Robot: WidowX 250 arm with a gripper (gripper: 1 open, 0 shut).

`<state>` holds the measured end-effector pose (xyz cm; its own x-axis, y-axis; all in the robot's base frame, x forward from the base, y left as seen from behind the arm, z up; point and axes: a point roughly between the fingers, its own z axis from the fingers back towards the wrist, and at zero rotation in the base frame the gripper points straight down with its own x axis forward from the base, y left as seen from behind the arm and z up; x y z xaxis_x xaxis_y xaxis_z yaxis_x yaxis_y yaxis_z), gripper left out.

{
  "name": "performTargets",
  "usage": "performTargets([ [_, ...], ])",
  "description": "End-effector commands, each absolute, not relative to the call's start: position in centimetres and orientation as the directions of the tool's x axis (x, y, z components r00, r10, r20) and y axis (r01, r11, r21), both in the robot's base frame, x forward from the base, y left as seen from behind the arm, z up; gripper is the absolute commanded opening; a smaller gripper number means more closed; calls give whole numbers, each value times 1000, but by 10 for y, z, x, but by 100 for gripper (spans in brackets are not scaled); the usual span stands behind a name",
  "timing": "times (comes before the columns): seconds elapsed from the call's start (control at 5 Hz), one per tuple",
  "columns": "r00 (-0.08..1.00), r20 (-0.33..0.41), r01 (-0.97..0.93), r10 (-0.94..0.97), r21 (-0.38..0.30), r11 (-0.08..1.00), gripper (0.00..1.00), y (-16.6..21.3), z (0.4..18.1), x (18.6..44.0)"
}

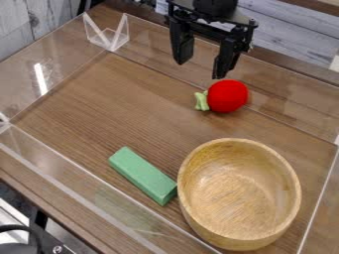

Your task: Move the red object to the left side of the table

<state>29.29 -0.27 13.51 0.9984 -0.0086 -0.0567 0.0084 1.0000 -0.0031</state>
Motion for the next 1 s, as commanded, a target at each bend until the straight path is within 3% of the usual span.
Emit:
performTargets([
  [0.0,995,-66,78,-78,-6,997,100,-6,123,300],
  [0.4,967,-32,252,-252,-4,968,100,-20,96,324],
  [0.8,939,19,345,-345,0,939,100,-27,83,343],
])
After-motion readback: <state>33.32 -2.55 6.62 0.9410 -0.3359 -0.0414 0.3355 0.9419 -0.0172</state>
